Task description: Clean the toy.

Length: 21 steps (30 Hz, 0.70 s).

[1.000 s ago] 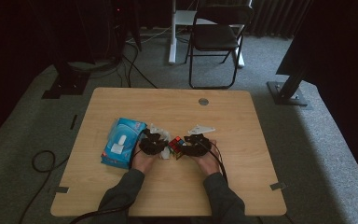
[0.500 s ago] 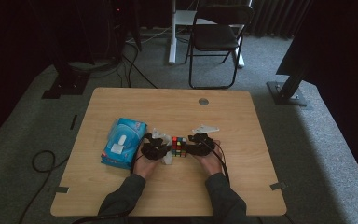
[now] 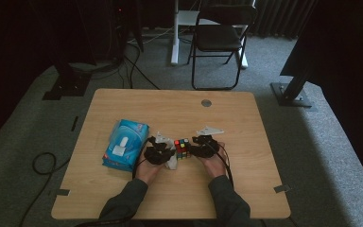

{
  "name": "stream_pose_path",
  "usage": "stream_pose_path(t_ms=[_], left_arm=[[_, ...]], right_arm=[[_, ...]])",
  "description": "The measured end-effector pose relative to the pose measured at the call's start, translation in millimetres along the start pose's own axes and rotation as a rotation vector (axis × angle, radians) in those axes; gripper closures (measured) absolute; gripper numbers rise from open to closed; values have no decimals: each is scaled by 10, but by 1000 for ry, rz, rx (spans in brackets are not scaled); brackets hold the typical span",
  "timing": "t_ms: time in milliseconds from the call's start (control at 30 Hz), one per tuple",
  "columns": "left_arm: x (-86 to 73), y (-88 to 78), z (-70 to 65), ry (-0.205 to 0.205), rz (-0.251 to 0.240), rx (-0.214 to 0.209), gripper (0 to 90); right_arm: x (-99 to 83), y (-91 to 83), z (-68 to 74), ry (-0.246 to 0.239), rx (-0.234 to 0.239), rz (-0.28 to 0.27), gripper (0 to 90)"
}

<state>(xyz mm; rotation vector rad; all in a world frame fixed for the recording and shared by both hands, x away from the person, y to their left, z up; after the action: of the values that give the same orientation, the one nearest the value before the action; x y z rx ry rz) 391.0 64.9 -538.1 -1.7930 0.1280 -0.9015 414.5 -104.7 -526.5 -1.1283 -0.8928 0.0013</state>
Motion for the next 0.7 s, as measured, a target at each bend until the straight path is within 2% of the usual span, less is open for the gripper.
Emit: stream_pose_path(t_ms=[167,367,467,700], left_arm=[[8,-83,-7,4,-27,-5,841],[15,-177,-60,23,-50,-32,841],[5,-188,-81,41,-43,-31,841],[3,-181,-109,53,-41,-41,841]], right_arm=[[7,8,56,-27,15,-5,499],[15,23,62,-15,30,-5,507],[14,24,57,-12,38,-4,516],[14,30,62,-13,62,-3,546]])
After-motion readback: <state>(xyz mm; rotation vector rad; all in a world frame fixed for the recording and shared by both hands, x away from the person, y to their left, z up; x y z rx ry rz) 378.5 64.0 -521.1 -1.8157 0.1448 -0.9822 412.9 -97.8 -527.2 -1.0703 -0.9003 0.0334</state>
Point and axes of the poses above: each handheld gripper's, and its own axes: y roughly forward along the jaws, x roughly out of its top, z roughly to its left, the point moved 4 cm from there along y, roughly forward along the jaws, and after that the axes turned 15 degrees about z, right-handed, at the moved point
